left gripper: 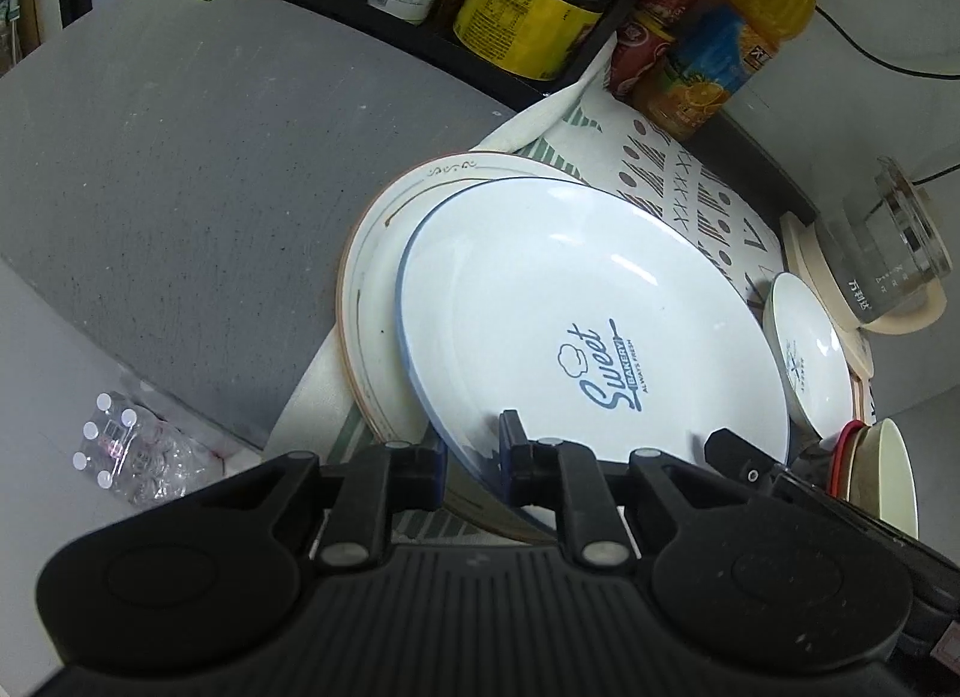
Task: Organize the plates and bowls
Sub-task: 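Lower the 'Sweet' plate onto the flower plate and open both grippers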
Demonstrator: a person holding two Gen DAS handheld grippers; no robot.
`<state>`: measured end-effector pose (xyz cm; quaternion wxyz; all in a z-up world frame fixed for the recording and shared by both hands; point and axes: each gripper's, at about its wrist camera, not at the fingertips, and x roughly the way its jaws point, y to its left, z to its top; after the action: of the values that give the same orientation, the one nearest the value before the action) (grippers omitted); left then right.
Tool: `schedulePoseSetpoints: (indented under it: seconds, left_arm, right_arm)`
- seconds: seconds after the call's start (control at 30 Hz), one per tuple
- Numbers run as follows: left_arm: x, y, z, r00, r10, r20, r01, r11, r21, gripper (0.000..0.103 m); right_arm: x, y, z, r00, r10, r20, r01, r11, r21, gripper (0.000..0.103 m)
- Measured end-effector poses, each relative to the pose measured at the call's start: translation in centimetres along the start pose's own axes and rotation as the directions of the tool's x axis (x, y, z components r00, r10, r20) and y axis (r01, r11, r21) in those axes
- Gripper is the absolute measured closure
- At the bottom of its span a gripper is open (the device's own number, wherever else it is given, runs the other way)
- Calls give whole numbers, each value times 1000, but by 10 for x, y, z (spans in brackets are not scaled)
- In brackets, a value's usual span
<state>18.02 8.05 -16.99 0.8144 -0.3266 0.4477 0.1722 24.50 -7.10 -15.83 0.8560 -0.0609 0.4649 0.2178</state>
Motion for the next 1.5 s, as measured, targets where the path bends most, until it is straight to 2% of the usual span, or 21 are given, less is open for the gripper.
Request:
schedulePoseSetpoints:
  seconds: [0.1,0.3,0.4,0.53,0.6,0.7,0.9,1.03,1.17,1.3,1.43,1.5]
  left_arm:
    - [1,1,-1,1000,-8,4,8,1000,2,88]
    - [3,-2,3,999,-8,-46,9,1000,22,81]
    - [-5,0,6,1000,-4,-29,5,1000,21,71]
    - [-17,11,17,999,23,27,-23,1000,-6,49]
    - [-16,17,22,998,37,46,-36,999,-20,48]
    - [-5,25,29,998,48,32,-47,998,-30,48]
    - [12,31,36,998,61,-6,-62,998,-20,49]
    - [16,37,38,999,35,-15,-36,999,-12,58]
    - [17,39,43,1000,-7,-30,8,1000,12,76]
    - [19,45,51,998,-22,-64,21,1000,-2,80]
    - [19,52,58,997,-28,-73,29,999,20,89]
    - [21,53,62,995,-36,-94,39,999,31,89]
  right_arm:
    - [2,-1,2,1000,-11,-3,11,1000,11,87]
    - [5,-2,7,999,-30,-15,30,999,10,88]
    - [6,-2,9,999,-27,-26,27,1000,2,88]
    - [8,-1,15,998,-34,-50,33,999,-28,88]
    - [10,0,19,997,-43,-62,41,999,-28,87]
    - [13,0,21,996,-56,-76,54,998,-25,87]
    - [21,0,25,992,-75,-102,76,997,3,85]
    - [26,2,25,990,-79,-113,81,997,13,83]
    - [31,7,24,989,-81,-122,84,996,16,82]
    - [36,11,23,988,-68,-139,72,997,28,83]
    - [38,18,23,986,-83,-142,87,996,16,82]
    - [38,16,24,985,-81,-153,86,996,25,82]
